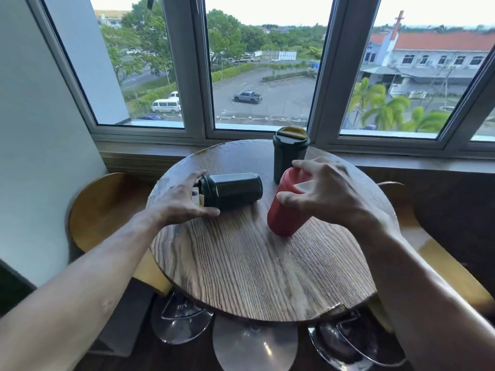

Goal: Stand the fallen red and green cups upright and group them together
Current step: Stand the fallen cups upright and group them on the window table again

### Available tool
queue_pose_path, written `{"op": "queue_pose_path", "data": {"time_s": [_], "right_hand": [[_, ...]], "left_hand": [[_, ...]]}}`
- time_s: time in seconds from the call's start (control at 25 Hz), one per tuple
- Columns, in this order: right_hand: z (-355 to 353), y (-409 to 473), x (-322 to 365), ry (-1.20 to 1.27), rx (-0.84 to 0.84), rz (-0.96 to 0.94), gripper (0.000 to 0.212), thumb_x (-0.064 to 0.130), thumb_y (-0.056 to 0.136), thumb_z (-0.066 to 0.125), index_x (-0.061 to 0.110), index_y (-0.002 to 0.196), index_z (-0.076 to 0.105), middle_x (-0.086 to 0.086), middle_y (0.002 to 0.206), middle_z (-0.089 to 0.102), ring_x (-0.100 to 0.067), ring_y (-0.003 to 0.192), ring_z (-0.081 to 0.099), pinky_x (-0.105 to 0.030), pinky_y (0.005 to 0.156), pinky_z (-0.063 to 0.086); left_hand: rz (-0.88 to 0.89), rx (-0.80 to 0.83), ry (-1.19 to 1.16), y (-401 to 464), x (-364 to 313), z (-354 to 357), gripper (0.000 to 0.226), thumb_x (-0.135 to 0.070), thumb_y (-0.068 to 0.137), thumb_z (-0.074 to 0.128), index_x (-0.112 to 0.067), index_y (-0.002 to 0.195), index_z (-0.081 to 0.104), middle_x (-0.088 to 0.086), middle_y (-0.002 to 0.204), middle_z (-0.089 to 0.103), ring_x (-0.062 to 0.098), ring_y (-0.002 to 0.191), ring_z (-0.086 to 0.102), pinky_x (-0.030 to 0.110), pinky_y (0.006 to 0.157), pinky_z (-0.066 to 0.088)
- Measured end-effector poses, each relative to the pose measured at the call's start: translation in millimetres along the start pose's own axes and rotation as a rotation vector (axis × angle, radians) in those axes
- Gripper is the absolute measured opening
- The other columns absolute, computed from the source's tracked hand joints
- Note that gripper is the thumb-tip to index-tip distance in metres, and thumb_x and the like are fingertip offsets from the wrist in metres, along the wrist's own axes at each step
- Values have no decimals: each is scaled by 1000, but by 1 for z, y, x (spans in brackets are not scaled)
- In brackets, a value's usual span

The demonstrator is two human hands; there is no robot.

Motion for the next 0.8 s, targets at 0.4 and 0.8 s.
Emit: {"op": "queue_pose_path", "data": {"time_s": [0.4, 0.8], "right_hand": [[2, 5, 10, -9, 80, 47, 117, 89, 54, 53, 17, 144, 36, -9, 137, 52, -27, 123, 48, -36, 96, 40], [7, 3, -1, 70, 95, 91, 106, 80, 59, 63, 21, 143, 38, -4, 134, 52, -24, 123, 44, -31, 92, 34]], "left_hand": [[42, -54, -25, 1, 9, 3, 99, -39, 61, 86, -28, 142, 30, 5, 142, 46, 11, 115, 47, 32, 97, 37], [61, -97, -140, -2, 2, 1, 94, -39, 56, 89, -25, 136, 40, 0, 125, 55, 14, 109, 53, 32, 96, 42]]}}
Point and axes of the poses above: each hand's wrist, its own y-axis towards the middle knuckle, its own z-axis out of the palm, x = y × z, the point moved 1 cm from there along y, towards the middle knuckle
